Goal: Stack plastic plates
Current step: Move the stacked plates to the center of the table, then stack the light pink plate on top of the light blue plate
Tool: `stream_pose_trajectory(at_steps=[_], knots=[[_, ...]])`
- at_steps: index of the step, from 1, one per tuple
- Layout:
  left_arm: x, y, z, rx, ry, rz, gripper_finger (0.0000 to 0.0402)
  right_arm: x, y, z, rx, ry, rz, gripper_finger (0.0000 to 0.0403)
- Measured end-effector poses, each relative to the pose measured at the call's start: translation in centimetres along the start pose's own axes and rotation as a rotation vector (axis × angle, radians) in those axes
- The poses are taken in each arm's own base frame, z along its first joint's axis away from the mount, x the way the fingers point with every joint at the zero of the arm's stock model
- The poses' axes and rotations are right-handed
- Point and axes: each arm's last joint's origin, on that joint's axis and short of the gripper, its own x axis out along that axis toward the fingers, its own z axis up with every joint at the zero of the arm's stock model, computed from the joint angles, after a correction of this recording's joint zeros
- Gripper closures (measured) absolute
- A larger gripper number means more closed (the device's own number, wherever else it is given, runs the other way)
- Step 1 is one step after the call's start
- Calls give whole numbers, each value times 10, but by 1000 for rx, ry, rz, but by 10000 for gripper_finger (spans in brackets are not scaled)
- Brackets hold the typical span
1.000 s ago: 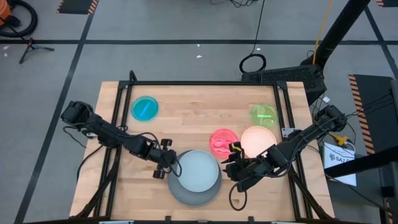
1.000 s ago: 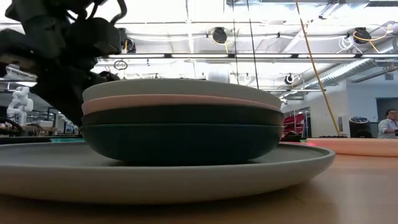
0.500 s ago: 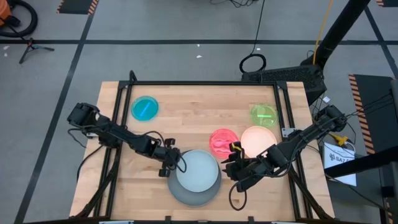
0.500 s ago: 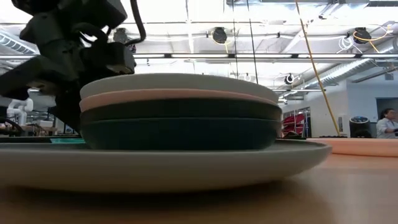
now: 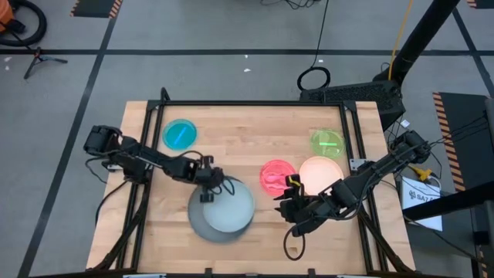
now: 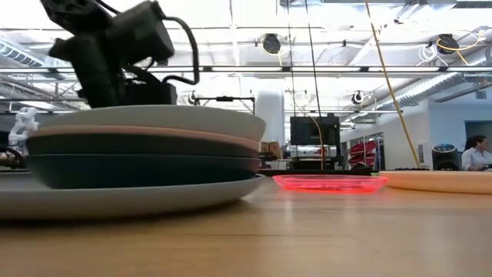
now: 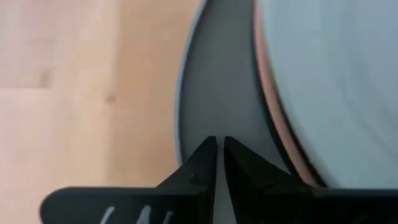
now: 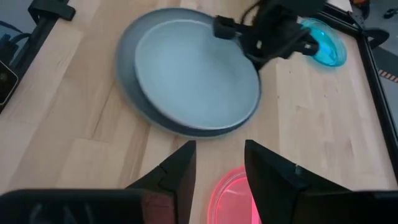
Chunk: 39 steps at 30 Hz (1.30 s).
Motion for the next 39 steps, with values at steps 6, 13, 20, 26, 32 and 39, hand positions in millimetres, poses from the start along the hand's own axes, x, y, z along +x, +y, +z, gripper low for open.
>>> stream_pose_trajectory(at_steps=[6,13,20,26,32,39], knots=[[4,39,-1,-30,38,136,362,0,0,0,10,0,0,275],[-12,78,-8,-73,51,207,362,0,-2,0,38,-10,-57,275],[-69,91,-7,-142,-162,260,362,7,-23,-8,335,52,-221,275],[-115,80,-3,-197,-438,236,362,18,-48,-44,676,411,-320,275],[-140,61,0,-140,-611,174,362,45,-43,-93,846,699,-205,275],[-147,51,-1,-85,-644,143,362,58,-37,-143,894,856,-245,275]])
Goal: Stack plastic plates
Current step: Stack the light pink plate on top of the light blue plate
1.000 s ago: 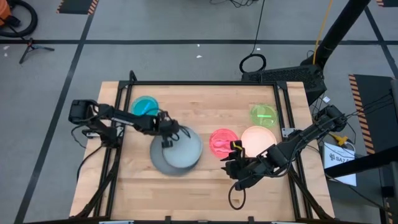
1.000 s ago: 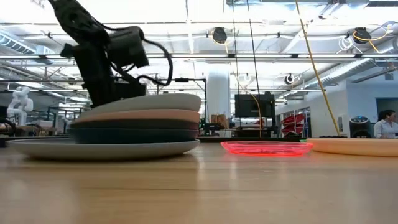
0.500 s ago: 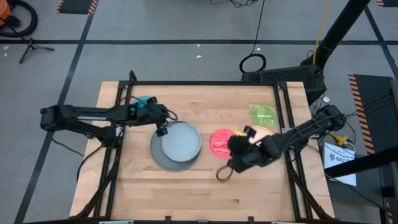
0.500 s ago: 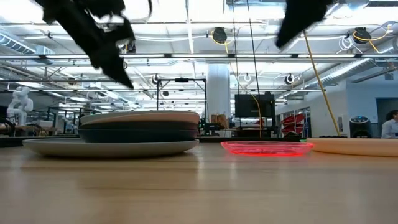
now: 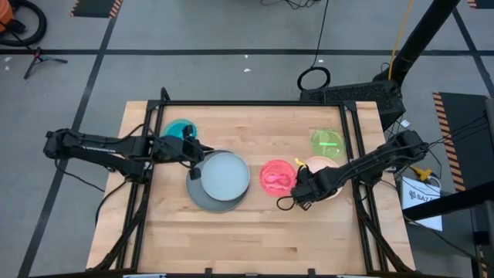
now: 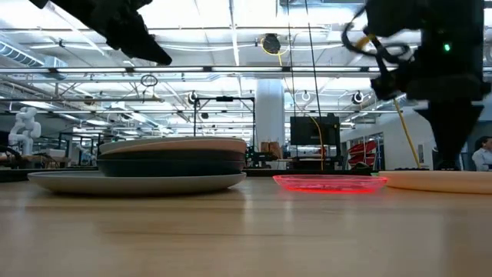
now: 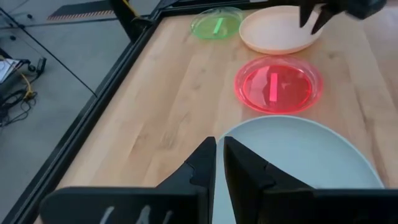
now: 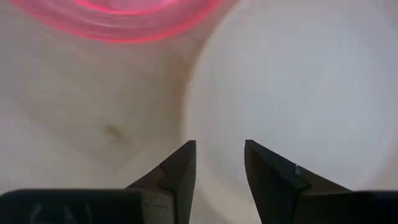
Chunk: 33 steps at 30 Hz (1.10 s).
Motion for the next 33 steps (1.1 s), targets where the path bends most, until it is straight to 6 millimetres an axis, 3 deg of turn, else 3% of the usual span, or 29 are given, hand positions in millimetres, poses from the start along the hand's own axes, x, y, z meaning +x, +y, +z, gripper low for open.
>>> stream_pose_trajectory(at_steps=[4,19,27,33], knots=[[0,-1,0,5,-2,-3,362,12,-4,-3,-3,12,-2,275],[0,-1,0,1,-2,-3,362,12,-6,-3,-19,37,-11,275],[0,-1,0,-2,-2,-3,362,-5,2,7,-10,-34,21,275],[0,-1,0,0,2,-3,362,-5,14,8,6,-68,145,275]])
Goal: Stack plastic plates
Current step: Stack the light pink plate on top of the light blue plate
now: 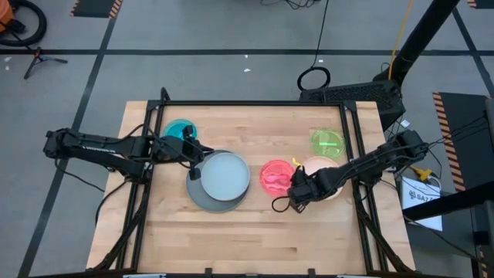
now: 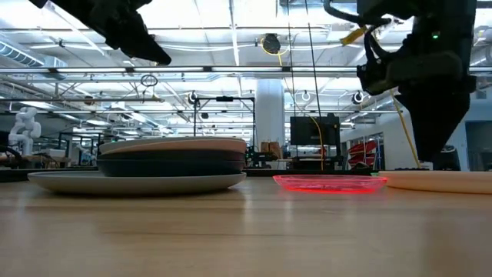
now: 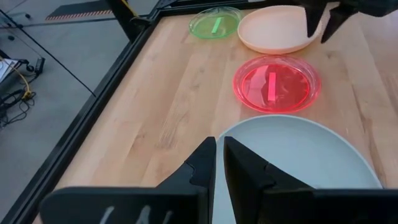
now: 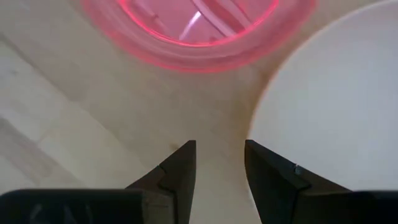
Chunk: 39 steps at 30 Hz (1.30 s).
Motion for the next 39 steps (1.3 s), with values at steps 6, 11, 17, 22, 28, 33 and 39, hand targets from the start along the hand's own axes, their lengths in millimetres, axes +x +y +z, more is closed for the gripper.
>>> stream_pose_trajectory(at_steps=[6,11,17,22,28,33,39], knots=[[0,0,0,4,0,0,362,13,-9,-6,28,11,-37,275],[0,0,0,5,0,0,362,28,-19,-12,58,20,-58,277],[0,0,0,4,0,0,362,31,-21,-14,62,24,-65,329],[0,0,0,2,-1,0,362,29,-20,-13,48,28,-74,393],[0,0,1,1,-6,0,362,-13,-9,0,-21,2,-156,393],[0,0,1,7,-7,1,362,-57,15,22,-198,-206,-94,397],[0,0,4,0,-37,2,362,-83,55,50,-482,-582,154,397]])
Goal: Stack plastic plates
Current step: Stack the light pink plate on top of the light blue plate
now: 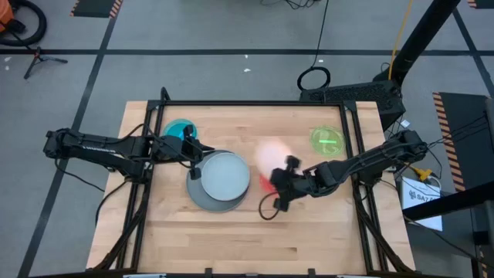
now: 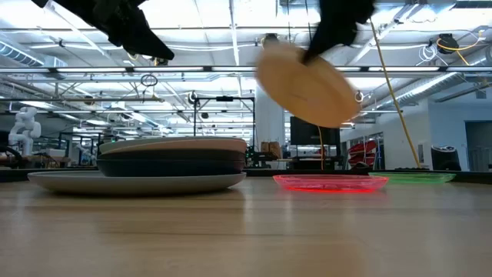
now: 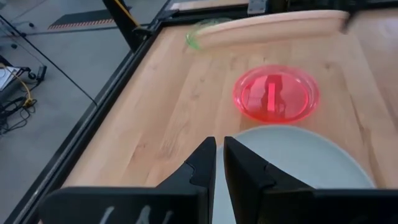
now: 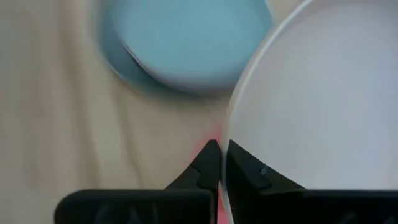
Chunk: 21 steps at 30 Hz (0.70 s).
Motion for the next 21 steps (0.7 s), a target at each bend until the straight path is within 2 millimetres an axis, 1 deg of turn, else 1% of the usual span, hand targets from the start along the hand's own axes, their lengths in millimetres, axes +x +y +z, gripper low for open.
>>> stream_pose_trajectory(at_steps=[2,6,9,12,18,21], knots=[[0,0,1,-4,-14,1,362,7,5,12,-75,-93,57,398],[0,0,2,-6,-19,1,362,30,14,23,-227,-172,163,399],[0,0,2,-5,-17,1,362,48,17,24,-326,-131,160,400],[0,0,2,-6,-17,1,362,61,19,25,-386,-53,133,395],[0,0,2,-5,-16,1,362,80,26,32,-458,-7,118,369],[0,0,1,-4,-13,1,362,82,28,34,-481,10,115,347]])
